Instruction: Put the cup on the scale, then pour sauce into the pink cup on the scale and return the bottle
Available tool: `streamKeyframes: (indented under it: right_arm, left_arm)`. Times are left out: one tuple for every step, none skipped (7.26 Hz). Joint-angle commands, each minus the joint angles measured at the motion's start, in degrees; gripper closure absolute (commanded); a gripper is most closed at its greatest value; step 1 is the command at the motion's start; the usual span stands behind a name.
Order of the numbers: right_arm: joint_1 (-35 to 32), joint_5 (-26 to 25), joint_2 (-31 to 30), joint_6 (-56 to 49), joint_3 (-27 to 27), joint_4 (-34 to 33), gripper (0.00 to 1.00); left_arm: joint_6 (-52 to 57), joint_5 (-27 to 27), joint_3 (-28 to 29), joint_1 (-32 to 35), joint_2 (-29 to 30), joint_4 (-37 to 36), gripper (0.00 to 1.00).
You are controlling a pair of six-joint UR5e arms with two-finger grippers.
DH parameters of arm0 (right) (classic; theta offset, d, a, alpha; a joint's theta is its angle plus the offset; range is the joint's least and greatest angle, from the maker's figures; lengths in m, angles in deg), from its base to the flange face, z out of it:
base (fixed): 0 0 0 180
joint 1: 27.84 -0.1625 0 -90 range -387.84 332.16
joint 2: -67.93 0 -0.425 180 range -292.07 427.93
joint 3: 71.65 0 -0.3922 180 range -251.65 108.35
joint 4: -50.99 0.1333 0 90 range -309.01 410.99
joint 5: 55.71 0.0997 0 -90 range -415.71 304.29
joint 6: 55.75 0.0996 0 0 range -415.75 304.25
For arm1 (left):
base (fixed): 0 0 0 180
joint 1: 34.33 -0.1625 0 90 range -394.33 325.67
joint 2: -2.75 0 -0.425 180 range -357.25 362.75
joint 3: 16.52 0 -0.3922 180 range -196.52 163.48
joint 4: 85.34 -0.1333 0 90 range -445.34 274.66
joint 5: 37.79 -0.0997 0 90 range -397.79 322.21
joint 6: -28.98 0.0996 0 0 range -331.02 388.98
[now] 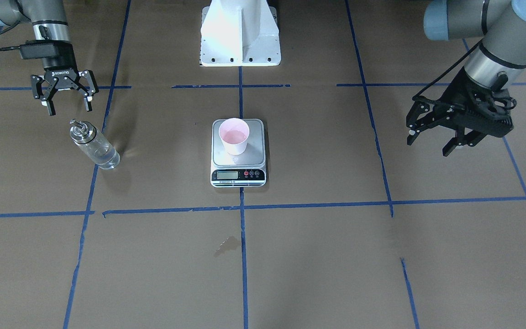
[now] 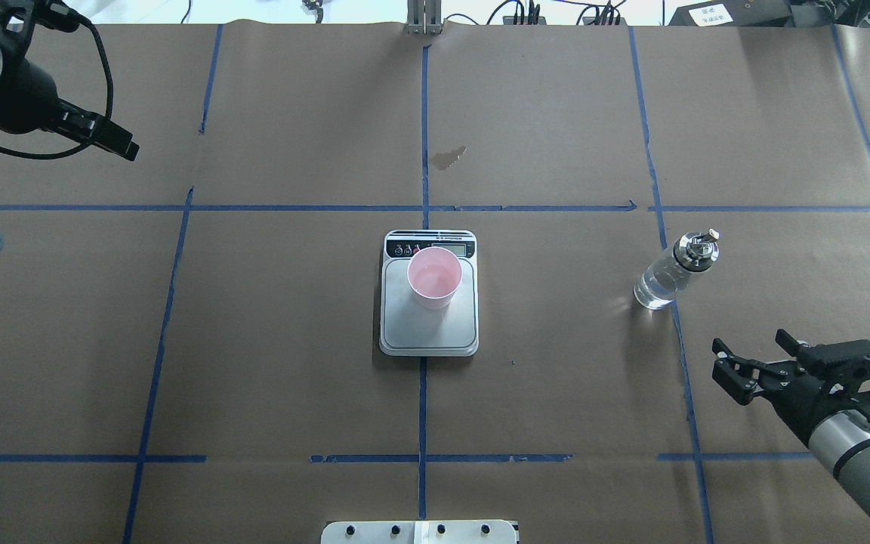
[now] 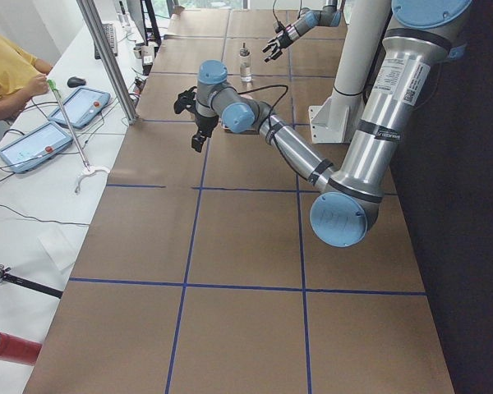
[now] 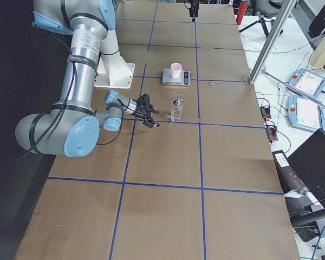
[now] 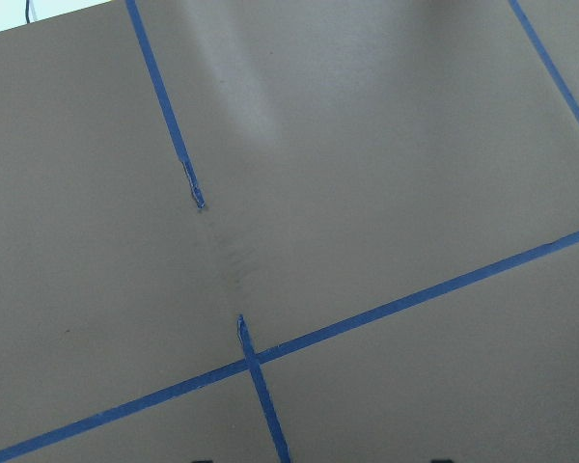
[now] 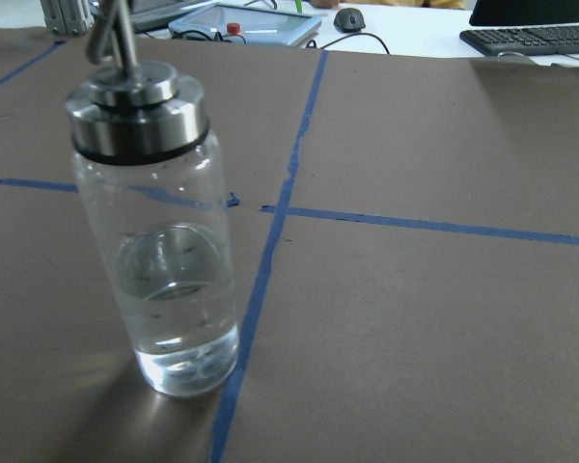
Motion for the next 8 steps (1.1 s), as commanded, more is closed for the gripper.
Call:
streamKeyframes:
  right_arm:
    - [-9.0, 10.9, -1.5, -6.1, -0.6, 1.3, 0.0]
    - [-14.6, 18.8, -1.4, -11.0, -0.6, 1.3, 0.0]
    - [-24.8, 31.1, -0.5, -17.9, -0.4, 1.3, 0.0]
    - [-33.0, 40.4, 0.6, -24.1, 0.2, 1.0, 0.0]
    - [-40.2, 47.6, 2.0, -30.1, 1.8, 0.3, 0.0]
    - [-47.7, 56.4, 5.5, -34.5, 4.6, -2.6, 0.0]
    - [-57.2, 67.3, 10.9, -42.7, 6.2, -11.3, 0.0]
    - [-63.2, 73.4, 14.5, -51.3, 6.6, -20.8, 0.0]
  left_arm:
    - [5.4, 0.2, 2.9, 2.5, 0.0, 0.0, 0.2]
    - [8.6, 2.3, 4.3, 4.2, -0.1, -0.1, 0.2]
    - [11.3, 4.3, 6.5, 6.2, -0.1, 0.0, 0.2]
    - [14.2, 6.4, 7.2, 8.7, -1.6, 0.0, 0.2]
    - [17.8, 9.2, 9.1, 11.1, -2.3, 0.0, 0.2]
    - [19.4, 9.9, 10.4, 13.1, -2.4, -0.1, 0.2]
    - [19.7, 9.9, 11.8, 15.5, -3.2, 0.2, 0.2]
    - [23.0, 9.9, 13.1, 17.0, -4.5, 0.0, 0.2]
